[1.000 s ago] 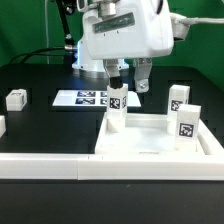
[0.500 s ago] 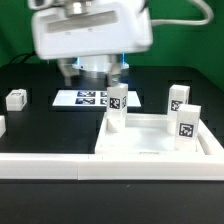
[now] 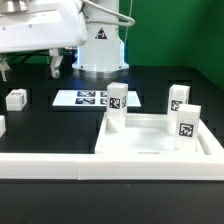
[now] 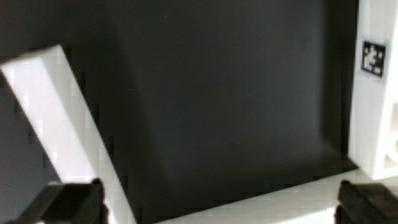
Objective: Assemble square table
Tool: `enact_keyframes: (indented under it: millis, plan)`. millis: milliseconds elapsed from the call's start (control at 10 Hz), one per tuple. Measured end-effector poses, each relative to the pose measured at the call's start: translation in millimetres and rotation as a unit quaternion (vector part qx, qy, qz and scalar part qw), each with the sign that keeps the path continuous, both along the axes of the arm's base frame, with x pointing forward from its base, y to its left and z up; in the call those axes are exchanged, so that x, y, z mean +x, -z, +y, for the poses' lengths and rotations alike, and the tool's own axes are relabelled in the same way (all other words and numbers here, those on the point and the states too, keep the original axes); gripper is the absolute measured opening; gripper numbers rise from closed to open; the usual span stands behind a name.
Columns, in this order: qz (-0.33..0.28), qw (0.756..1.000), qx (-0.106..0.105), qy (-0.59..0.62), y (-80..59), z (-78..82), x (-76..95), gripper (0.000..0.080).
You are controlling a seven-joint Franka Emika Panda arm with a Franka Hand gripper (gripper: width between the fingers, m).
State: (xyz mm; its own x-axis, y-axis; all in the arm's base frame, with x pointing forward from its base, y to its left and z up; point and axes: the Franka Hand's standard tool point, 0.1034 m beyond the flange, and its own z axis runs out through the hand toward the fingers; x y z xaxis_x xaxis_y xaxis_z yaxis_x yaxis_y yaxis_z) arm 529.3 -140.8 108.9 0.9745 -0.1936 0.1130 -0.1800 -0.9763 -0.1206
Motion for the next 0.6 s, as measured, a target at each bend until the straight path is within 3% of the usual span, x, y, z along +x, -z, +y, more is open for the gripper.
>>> enact_keyframes:
  millis: [400, 500, 600]
  plan:
    - [0.011, 1.0, 0.004, -0.008, 3.4, -1.2, -5.7, 0.0649]
    - [0.07, 0.996, -0.011, -0.052, 17.4, -15.9, -38.6, 0.0649]
    - [0.116, 0.991, -0.01, -0.067, 22.3, -29.6, -61.6, 0.0649]
